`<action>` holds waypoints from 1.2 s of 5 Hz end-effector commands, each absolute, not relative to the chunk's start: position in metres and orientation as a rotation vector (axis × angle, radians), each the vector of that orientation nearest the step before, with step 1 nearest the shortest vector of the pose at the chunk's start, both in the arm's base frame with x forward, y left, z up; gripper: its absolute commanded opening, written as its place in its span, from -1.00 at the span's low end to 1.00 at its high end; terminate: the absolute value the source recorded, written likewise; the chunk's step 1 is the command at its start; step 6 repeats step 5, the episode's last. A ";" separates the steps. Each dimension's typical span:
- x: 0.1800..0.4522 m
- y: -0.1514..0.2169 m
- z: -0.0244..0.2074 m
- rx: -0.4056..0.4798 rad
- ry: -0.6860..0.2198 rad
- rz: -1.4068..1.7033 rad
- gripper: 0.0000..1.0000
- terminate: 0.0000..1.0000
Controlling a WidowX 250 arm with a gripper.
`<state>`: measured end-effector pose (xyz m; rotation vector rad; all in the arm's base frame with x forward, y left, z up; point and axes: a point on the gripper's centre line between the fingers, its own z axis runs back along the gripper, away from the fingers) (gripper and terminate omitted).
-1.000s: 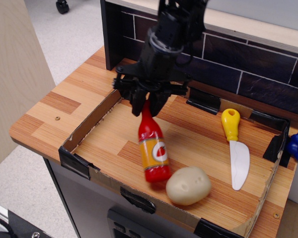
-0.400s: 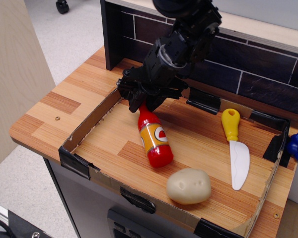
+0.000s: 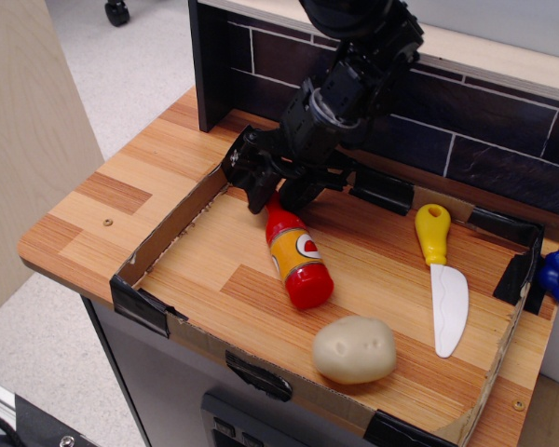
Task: Topple hot sauce bottle
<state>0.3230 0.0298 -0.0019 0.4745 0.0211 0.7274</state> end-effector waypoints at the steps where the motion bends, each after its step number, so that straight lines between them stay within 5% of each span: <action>1: 0.324 0.029 0.029 0.345 -0.014 0.695 1.00 -1.00; 4: 0.317 0.007 0.085 0.123 -0.069 0.588 1.00 -1.00; 5: 0.317 0.007 0.085 0.123 -0.069 0.588 1.00 1.00; 6: 0.317 0.007 0.085 0.123 -0.069 0.588 1.00 1.00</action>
